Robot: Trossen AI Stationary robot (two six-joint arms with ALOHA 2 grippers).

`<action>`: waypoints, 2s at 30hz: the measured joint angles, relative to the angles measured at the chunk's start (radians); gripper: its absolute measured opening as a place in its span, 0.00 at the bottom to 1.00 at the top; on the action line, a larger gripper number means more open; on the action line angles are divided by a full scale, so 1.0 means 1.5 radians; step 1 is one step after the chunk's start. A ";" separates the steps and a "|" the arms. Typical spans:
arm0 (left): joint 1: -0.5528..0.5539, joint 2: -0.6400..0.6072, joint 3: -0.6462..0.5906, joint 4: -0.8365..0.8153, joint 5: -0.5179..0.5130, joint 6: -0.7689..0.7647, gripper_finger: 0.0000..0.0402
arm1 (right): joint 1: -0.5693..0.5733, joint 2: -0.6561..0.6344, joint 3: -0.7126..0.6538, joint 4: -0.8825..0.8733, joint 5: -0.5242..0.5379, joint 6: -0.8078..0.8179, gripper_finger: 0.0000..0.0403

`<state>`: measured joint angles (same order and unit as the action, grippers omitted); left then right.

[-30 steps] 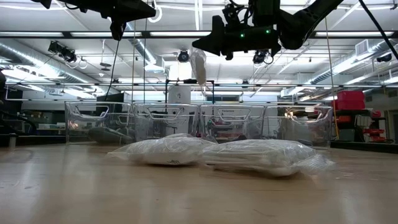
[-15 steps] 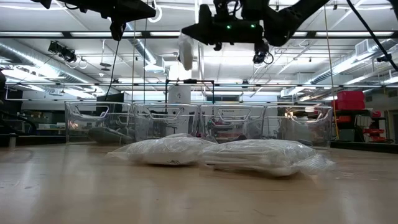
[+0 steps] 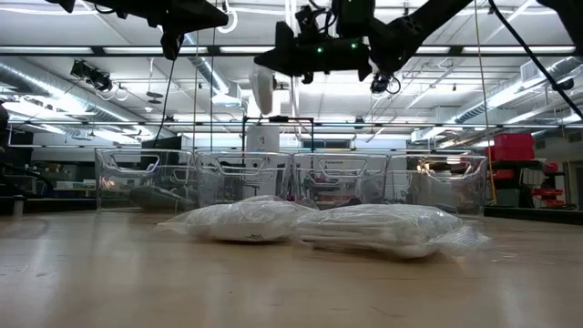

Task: Pick & Place Travel size toiletries
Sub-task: Put the white vanity pack into the middle left transparent bin

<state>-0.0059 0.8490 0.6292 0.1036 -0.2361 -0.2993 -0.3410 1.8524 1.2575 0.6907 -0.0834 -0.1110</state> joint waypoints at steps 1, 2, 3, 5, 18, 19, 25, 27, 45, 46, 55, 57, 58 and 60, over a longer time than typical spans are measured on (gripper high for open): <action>0.000 0.000 0.000 0.000 0.000 0.000 0.02 | -0.001 0.004 0.000 -0.004 0.000 0.001 0.00; 0.000 0.000 0.000 0.000 0.000 0.000 0.02 | -0.002 0.009 0.000 -0.006 0.000 0.001 0.00; 0.000 0.000 0.000 0.000 -0.001 0.000 0.01 | -0.002 0.014 0.000 -0.005 0.000 0.001 0.00; 0.000 0.000 0.000 0.000 -0.004 0.000 0.01 | -0.003 0.024 0.000 -0.010 0.000 0.001 0.00; 0.000 0.000 0.000 0.000 -0.010 0.000 0.02 | -0.004 0.098 -0.001 -0.045 -0.001 0.034 0.00; 0.000 0.000 0.000 0.000 -0.010 0.000 0.02 | -0.004 0.100 -0.001 -0.045 -0.001 0.036 0.00; 0.000 0.000 0.000 0.000 -0.010 -0.002 0.01 | -0.004 0.108 -0.001 -0.059 -0.001 0.036 0.00; 0.000 0.000 0.000 0.000 -0.010 -0.001 0.01 | -0.004 0.108 -0.001 -0.076 -0.001 0.036 0.00; 0.000 0.000 0.000 0.000 -0.010 -0.002 0.04 | -0.004 0.108 -0.001 -0.088 0.001 0.034 0.01; 0.000 0.000 0.000 0.000 -0.010 -0.002 0.04 | -0.004 0.108 -0.001 -0.088 0.001 0.034 0.01; 0.000 0.000 0.000 0.000 -0.010 -0.002 0.03 | -0.004 0.107 -0.001 -0.088 0.001 0.031 0.15; 0.000 0.000 0.000 0.000 -0.010 -0.002 0.04 | -0.003 0.107 -0.001 -0.088 0.001 0.032 0.19; 0.000 0.000 0.000 0.000 -0.010 -0.001 0.04 | -0.003 0.107 -0.001 -0.088 0.000 0.031 0.21; 0.000 0.000 0.000 0.000 -0.010 0.006 0.04 | -0.003 0.107 -0.001 -0.088 0.000 0.031 0.25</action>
<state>-0.0059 0.8490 0.6292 0.1032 -0.2512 -0.2901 -0.3454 2.0132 1.2564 0.5587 -0.0830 -0.0639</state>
